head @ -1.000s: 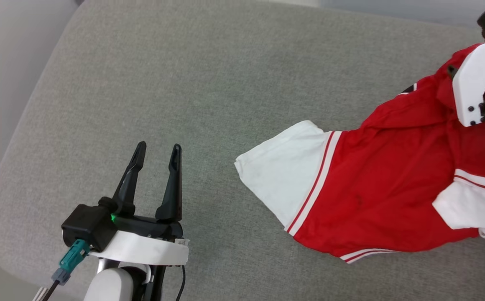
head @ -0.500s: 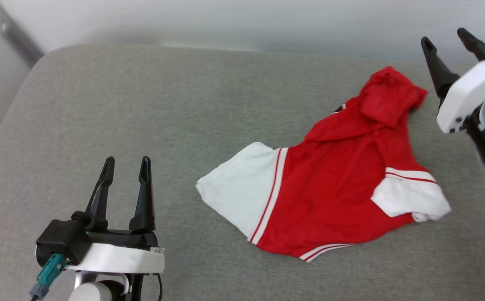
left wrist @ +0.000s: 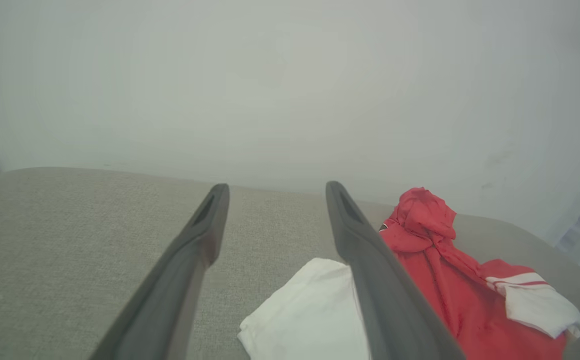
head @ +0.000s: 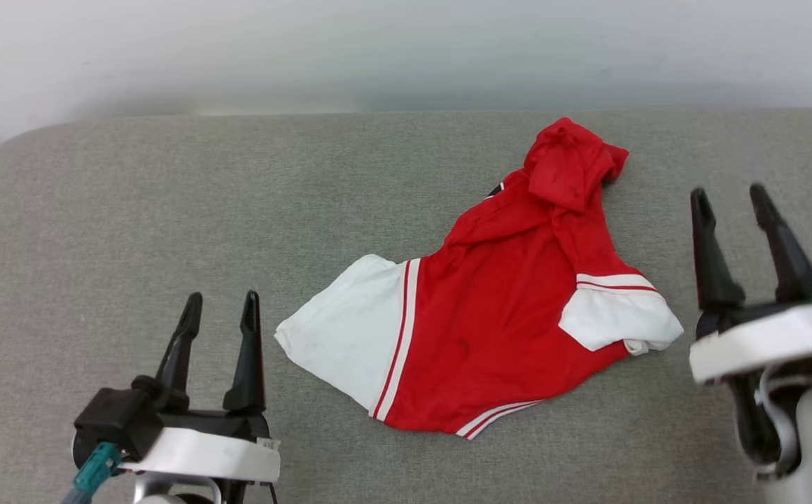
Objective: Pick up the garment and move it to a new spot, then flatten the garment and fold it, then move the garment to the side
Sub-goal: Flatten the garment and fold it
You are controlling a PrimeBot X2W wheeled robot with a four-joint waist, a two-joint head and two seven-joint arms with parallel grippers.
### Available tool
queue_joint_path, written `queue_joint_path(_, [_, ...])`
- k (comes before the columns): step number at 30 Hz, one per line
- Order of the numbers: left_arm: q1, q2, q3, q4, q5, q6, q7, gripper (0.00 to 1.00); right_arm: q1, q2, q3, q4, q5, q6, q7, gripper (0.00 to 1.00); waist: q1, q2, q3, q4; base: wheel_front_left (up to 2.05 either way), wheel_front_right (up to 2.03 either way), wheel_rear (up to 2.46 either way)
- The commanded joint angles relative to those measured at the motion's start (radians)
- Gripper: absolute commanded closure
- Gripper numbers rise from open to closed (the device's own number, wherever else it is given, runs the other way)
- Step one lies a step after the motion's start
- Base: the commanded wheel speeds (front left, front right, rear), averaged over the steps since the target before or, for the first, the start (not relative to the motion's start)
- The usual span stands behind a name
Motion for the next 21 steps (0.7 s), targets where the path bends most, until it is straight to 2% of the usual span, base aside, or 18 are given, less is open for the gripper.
queue_joint_path(1, [0.017,0.002,-0.002,0.004,-0.004,-0.001,-0.002,0.0,0.025,0.009,-0.002,-0.014,-0.005,0.0,-0.006,0.0,0.0001,0.0,-0.001,-0.004,0.0,0.0,0.0])
queue_joint_path(8, [0.039,0.006,-0.013,0.045,-0.001,-0.001,-0.002,0.0,0.139,0.063,-0.037,-0.117,-0.045,0.0,-0.006,0.0,0.0001,0.0,0.006,-0.024,0.0,0.0,0.0])
queue_joint_path(13, [0.0,0.046,-0.054,0.065,-0.009,-0.001,0.013,0.0,0.153,0.072,-0.051,-0.174,-0.06,0.0,0.018,0.0,0.0001,0.0,0.036,-0.031,0.0,0.0,0.0])
queue_joint_path(17, [-0.072,0.084,-0.071,0.041,0.007,0.013,0.167,0.0,0.151,0.076,-0.07,-0.211,-0.077,0.0,0.033,0.0,0.0001,0.0,0.074,-0.029,0.0,0.0,0.0])
queue_joint_path(21, [-0.136,0.133,-0.1,-0.005,0.018,0.021,0.402,0.0,0.135,0.079,-0.073,-0.238,-0.086,0.0,0.049,0.0,0.0001,0.0,0.12,-0.034,0.0,0.0,0.0])
